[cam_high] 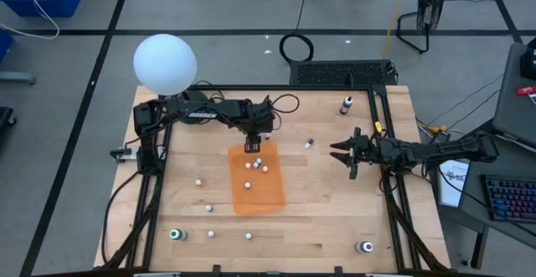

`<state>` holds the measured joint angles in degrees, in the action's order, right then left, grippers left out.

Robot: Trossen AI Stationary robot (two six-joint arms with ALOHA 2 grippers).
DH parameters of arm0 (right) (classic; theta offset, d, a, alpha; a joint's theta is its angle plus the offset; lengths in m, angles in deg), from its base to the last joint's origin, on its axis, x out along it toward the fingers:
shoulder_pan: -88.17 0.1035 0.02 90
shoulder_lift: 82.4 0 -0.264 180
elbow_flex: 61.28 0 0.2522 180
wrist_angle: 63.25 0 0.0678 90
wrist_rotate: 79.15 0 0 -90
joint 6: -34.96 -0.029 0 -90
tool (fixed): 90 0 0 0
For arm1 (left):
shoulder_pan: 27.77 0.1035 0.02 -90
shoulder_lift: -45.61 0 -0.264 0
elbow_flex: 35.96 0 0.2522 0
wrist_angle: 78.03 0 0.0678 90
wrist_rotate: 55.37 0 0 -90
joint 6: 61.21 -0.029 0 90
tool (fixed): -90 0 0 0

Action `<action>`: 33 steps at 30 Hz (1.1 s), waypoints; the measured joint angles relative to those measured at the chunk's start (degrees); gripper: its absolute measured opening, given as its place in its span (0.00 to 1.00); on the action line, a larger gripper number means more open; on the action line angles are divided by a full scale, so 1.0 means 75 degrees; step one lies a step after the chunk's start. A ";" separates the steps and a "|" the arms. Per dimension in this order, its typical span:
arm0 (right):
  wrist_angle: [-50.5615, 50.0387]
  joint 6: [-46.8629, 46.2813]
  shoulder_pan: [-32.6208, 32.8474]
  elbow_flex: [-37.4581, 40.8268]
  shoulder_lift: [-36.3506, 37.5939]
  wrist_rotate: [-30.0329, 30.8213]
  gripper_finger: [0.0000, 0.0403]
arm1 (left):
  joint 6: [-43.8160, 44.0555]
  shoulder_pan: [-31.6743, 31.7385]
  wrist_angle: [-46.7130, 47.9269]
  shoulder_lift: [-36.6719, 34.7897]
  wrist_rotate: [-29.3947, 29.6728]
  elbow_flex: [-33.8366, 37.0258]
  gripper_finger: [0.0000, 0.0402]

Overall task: Pick & Place food coloring
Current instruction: Put the small black food coloring bottle into the orange bin

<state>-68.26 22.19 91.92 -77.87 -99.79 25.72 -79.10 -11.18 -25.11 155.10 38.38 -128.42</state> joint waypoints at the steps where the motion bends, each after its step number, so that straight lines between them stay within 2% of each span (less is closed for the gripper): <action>1: 0.0000 0.0000 -0.0003 0.0000 0.0000 0.0000 0.32 | -0.0001 -0.0016 -0.0012 0.0000 -0.0120 -0.0059 0.52; 5: 0.0000 0.0000 -0.0001 0.0000 0.0000 -0.0003 0.32 | -0.0012 -0.0033 -0.0091 -0.0003 -0.0558 -0.0098 0.53; 18: 0.0000 0.0000 -0.0003 0.0000 0.0003 -0.0001 0.32 | 0.0206 -0.0280 0.0015 -0.0003 -0.1155 -0.0020 0.53; 21: 0.0000 0.0000 -0.0002 0.0000 0.0002 -0.0001 0.32 | 0.0008 -0.0402 -0.0033 -0.0006 -0.0857 -0.0020 0.53; 27: 0.0000 0.0000 -0.0003 0.0000 0.0001 0.0000 0.32 | -0.0210 -0.0338 -0.0550 -0.0004 0.0357 -0.0017 0.53; 29: 0.0000 0.0000 -0.0003 0.0000 0.0002 -0.0002 0.32 | -0.0118 -0.0182 -0.0739 -0.0003 0.0206 -0.0017 0.53; 33: 0.0000 0.0000 0.0000 0.0000 0.0000 0.0000 0.32 | 0.0048 0.0118 -0.0851 -0.0005 -0.0684 -0.0017 0.53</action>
<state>-68.26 22.19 91.92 -77.87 -99.79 25.72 -78.74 -10.30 -31.50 155.07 33.24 -128.55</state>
